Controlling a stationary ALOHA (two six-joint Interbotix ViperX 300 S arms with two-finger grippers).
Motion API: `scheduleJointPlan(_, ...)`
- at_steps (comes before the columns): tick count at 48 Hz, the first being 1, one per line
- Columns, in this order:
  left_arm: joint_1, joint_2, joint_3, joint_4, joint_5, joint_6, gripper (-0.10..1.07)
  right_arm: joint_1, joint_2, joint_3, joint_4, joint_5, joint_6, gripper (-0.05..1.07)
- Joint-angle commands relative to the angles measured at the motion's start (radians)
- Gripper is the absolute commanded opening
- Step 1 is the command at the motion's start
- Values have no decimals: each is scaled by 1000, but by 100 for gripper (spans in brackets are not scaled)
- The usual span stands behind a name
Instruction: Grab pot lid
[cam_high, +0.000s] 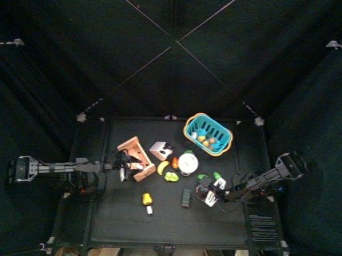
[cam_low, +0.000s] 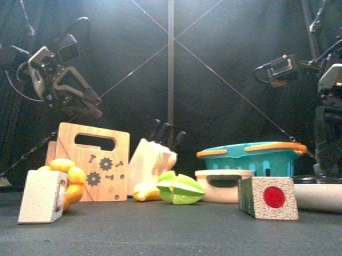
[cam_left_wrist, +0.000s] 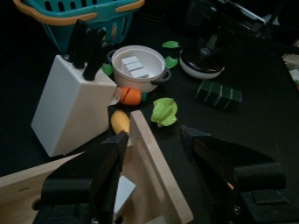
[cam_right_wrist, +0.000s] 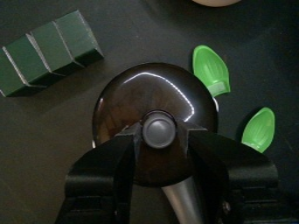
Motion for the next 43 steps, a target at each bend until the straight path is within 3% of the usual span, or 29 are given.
scheduleJointPlan(1, 3, 0, -11, -2, -8, 0, 88, -5, -9, -3, -3, -11, 2, 73)
scheduleJointPlan(10, 3, 0, -11, -2, -8, 2, 88, -15, -14, -12, -12, -21, -8, 60)
scheduleJointPlan(21, 3, 0, -8, 0, -3, 2, 88, -15, -66, -40, -66, 34, -8, 60)
scheduleJointPlan(43, 6, -14, 5, 0, -2, 2, 88, -55, -71, -64, -67, 6, -9, 60)
